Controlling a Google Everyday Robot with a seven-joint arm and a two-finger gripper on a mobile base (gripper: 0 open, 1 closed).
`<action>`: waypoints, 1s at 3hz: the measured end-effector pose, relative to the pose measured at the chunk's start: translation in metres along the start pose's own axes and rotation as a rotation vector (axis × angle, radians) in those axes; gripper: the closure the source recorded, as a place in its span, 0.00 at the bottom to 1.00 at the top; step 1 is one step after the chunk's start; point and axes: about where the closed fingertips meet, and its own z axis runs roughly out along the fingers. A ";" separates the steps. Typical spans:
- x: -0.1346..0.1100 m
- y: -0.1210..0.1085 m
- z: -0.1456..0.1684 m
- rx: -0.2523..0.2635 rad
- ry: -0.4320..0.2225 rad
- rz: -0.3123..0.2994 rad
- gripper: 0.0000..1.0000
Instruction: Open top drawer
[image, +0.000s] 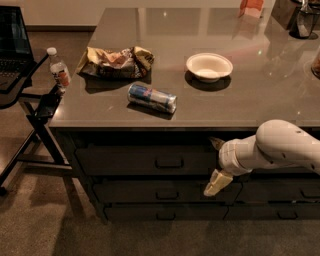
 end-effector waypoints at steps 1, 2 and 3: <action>0.003 0.000 0.010 -0.013 0.004 0.004 0.00; 0.003 0.000 0.010 -0.013 0.004 0.004 0.19; 0.003 0.000 0.010 -0.013 0.004 0.004 0.42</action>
Offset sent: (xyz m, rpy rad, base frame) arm 0.0026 0.0017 -0.0083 -0.0022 0.0119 0.0020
